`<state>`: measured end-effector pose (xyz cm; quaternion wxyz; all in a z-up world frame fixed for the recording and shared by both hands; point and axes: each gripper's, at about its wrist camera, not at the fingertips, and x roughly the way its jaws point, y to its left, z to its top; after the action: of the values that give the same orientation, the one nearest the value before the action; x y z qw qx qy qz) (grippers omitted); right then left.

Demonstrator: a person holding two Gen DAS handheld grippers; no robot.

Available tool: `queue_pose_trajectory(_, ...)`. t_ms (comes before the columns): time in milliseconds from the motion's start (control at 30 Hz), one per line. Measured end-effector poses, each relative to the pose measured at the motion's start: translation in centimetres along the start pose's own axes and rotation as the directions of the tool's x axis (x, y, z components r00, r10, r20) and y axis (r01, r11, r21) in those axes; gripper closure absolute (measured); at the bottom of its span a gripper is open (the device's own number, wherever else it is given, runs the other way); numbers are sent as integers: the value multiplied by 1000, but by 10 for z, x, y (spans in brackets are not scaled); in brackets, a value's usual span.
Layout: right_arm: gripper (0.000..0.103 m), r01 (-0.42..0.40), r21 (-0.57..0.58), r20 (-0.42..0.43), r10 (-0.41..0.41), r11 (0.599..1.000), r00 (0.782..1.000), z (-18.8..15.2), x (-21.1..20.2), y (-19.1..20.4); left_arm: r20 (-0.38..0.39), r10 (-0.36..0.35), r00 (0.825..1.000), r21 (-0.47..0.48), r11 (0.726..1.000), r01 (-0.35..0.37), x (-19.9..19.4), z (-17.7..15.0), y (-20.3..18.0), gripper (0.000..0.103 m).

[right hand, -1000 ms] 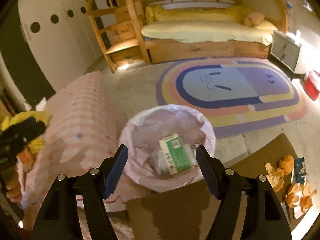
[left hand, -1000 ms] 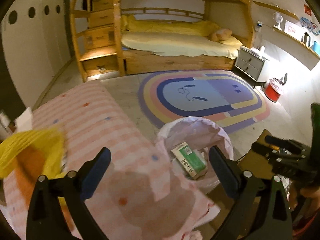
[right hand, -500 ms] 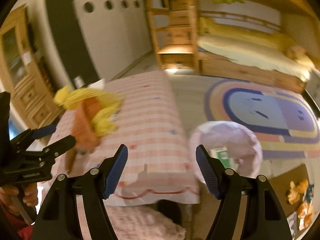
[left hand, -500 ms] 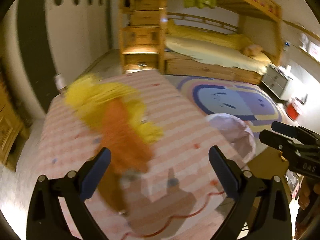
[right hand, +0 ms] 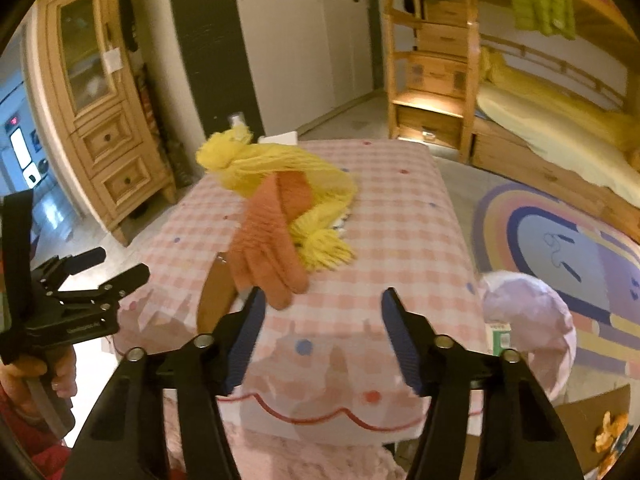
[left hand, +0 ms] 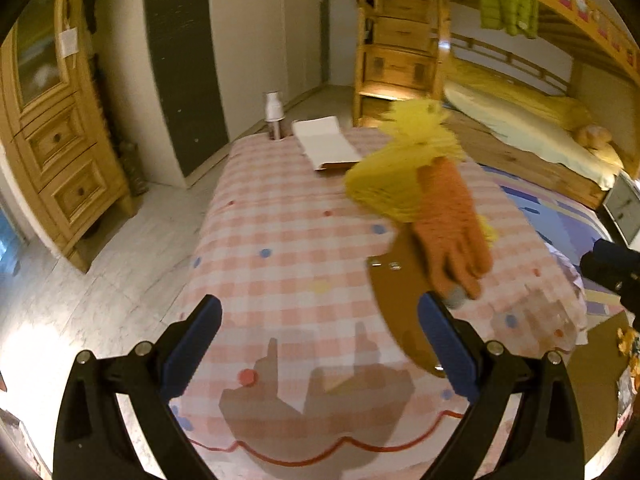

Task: Collect trash
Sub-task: 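Grasp the orange knitted glove with the right gripper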

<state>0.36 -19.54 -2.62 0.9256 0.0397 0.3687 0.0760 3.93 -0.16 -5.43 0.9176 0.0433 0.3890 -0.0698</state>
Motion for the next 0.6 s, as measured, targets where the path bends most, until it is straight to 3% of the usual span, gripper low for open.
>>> queue_pose_trajectory(100, 63, -12, -29, -13, 11, 1000, 1000, 9, 14, 10, -2, 11, 1000, -9, 1000, -11, 1, -1, 9, 8)
queue_pose_trajectory(533, 61, -50, -77, -81, 44, 996, 996, 59, 90, 40, -20, 33, 999, -45, 998, -34, 15, 3, 37, 8)
queue_pose_trajectory(600, 56, -57, -70, -91, 51, 996, 995, 64, 99, 40, -22, 35, 999, -50, 998, -36, 15, 3, 41, 8)
